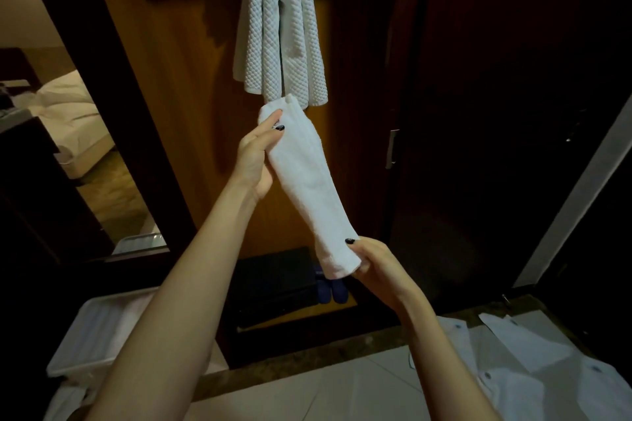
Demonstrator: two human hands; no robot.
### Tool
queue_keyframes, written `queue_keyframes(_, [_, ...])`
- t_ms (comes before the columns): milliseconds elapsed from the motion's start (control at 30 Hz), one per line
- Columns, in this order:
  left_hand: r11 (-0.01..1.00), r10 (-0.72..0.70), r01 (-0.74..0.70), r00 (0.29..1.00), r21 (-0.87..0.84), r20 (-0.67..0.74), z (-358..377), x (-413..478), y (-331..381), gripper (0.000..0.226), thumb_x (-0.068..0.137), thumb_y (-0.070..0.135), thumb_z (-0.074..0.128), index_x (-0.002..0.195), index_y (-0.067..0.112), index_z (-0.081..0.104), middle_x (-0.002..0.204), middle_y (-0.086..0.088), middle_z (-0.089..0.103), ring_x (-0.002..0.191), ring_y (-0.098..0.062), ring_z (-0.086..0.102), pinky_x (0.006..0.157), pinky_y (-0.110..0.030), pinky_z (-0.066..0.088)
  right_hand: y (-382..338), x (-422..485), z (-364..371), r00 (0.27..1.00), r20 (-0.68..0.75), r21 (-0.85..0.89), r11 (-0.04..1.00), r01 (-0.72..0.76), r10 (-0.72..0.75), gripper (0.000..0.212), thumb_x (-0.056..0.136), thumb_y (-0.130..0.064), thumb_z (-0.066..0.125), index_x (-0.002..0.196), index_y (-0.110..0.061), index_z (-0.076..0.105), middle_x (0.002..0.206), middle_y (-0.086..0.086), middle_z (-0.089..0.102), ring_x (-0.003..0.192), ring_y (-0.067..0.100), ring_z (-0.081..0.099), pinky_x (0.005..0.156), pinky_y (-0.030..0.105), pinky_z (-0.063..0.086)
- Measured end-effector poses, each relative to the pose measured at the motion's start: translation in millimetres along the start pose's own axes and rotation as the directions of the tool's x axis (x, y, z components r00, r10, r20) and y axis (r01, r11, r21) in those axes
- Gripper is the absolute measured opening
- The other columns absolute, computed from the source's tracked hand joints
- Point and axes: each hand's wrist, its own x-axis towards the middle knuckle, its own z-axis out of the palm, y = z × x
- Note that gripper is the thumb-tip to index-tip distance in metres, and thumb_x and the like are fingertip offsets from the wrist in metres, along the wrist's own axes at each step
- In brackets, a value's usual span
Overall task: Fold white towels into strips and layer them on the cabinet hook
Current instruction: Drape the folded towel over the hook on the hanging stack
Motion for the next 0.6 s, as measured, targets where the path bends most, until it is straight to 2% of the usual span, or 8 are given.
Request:
queue_keyframes(67, [1.000,0.026,-0.025,0.997,0.015,-0.070,-8,3,-1,0.040,0.095,0.001,0.051,0.134,0.009,0.056,0.119,-0.002,0.062,0.103,-0.012,0.065,0.074,-0.021,0.055,1,2,-6,0.996,-0.088,-0.099,0.995,0.012,-0.021,0.020,0.090,-0.011,0.059,0.071,-0.014,0.064,0.071,0.002,0.054,0.070,0.014,0.052,0.067,0.029,0.042])
queue_keyframes(133, [0.998,0.046,-0.039,0.989,0.052,-0.139,-17,4,-6,0.043,0.095,-0.002,0.049,0.137,0.006,0.052,0.123,-0.004,0.058,0.105,-0.013,0.062,0.074,-0.019,0.055,1,5,-10,0.986,-0.147,-0.221,0.974,0.048,-0.082,0.021,0.096,-0.014,0.056,0.078,-0.004,0.061,0.077,0.009,0.050,0.076,0.023,0.048,0.072,0.039,0.038])
queue_keyframes(233, [0.988,0.103,-0.072,0.968,0.138,-0.229,-28,3,-20,0.047,0.096,-0.001,0.050,0.142,0.007,0.047,0.120,-0.002,0.056,0.102,-0.011,0.060,0.071,-0.016,0.053,-1,6,-7,0.969,-0.163,-0.366,0.924,0.115,-0.186,0.036,0.099,-0.018,0.054,0.079,0.012,0.053,0.077,0.012,0.047,0.075,0.024,0.045,0.072,0.041,0.036])
queue_keyframes(267, [0.980,0.125,-0.079,0.958,0.183,-0.257,-31,2,-24,0.049,0.095,0.001,0.052,0.143,0.009,0.046,0.120,-0.001,0.055,0.100,-0.009,0.060,0.069,-0.014,0.052,-3,5,-6,0.961,-0.164,-0.411,0.901,0.137,-0.221,0.037,0.099,-0.019,0.054,0.077,0.011,0.052,0.074,0.011,0.046,0.072,0.022,0.045,0.069,0.039,0.036])
queue_keyframes(367, [0.960,0.162,-0.078,0.937,0.267,-0.309,-41,1,-36,0.053,0.095,0.002,0.055,0.145,0.012,0.044,0.123,0.000,0.051,0.098,-0.007,0.058,0.067,-0.011,0.051,-8,4,-5,0.941,-0.191,-0.486,0.860,0.157,-0.280,0.031,0.095,-0.014,0.059,0.065,-0.005,0.056,0.065,0.003,0.045,0.065,0.016,0.044,0.064,0.035,0.037])
queue_keyframes(467, [0.967,0.157,-0.071,0.921,0.244,-0.356,-51,-2,-50,0.052,0.094,0.000,0.055,0.144,0.011,0.045,0.122,0.000,0.050,0.097,-0.005,0.057,0.069,-0.011,0.051,-7,5,-9,0.913,-0.266,-0.446,0.879,0.168,-0.310,0.020,0.093,-0.012,0.062,0.078,0.000,0.066,0.071,0.007,0.057,0.070,0.016,0.053,0.066,0.034,0.042])
queue_keyframes(600, [0.986,0.097,-0.035,0.919,0.166,-0.383,-59,-8,-70,0.052,0.092,-0.003,0.058,0.141,0.012,0.048,0.115,0.005,0.052,0.099,-0.007,0.058,0.071,-0.013,0.053,-2,12,-16,0.857,-0.382,-0.541,0.835,0.096,-0.347,0.018,0.099,-0.023,0.053,0.085,-0.015,0.061,0.076,-0.005,0.058,0.067,0.001,0.051,0.064,0.024,0.039])
